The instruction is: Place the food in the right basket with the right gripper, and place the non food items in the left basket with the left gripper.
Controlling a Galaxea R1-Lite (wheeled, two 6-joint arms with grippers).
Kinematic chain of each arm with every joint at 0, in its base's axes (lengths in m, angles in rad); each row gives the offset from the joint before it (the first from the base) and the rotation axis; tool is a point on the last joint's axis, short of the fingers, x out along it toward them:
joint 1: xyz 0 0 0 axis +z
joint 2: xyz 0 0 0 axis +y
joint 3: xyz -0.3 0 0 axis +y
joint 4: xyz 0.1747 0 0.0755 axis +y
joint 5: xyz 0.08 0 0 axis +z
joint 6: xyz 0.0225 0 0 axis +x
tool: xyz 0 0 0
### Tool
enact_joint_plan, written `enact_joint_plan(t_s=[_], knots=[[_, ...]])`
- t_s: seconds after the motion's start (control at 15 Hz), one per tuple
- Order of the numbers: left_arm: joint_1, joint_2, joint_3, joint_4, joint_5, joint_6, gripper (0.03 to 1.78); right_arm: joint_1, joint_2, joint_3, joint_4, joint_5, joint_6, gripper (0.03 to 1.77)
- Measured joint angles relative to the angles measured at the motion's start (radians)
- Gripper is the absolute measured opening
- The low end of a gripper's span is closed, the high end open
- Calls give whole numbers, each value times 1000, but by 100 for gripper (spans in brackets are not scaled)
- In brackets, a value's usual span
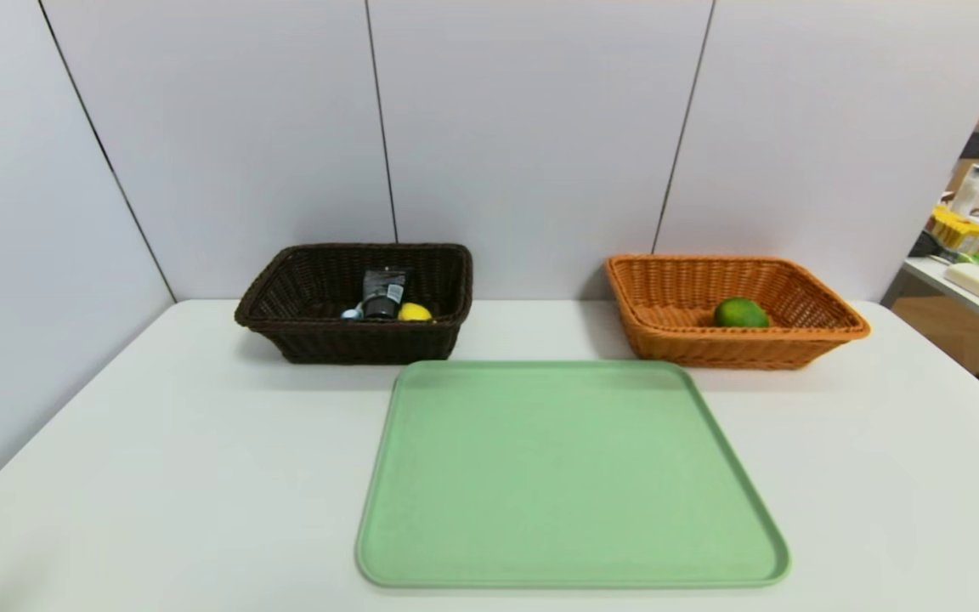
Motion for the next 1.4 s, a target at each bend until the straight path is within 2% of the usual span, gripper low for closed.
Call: enact_joint_plan(t_s=[0.8,1.07,1.4], knots=[[52,-293,145,1,-5,-3,169,-1,-163,52,-4,4,-10,170],[60,-427,199,6,-70,54,169,-14,-246,75,-5,56,-30,170],[64,-544,238,2,-128,123,169,-20,-343,100,-3,94,-66,170]])
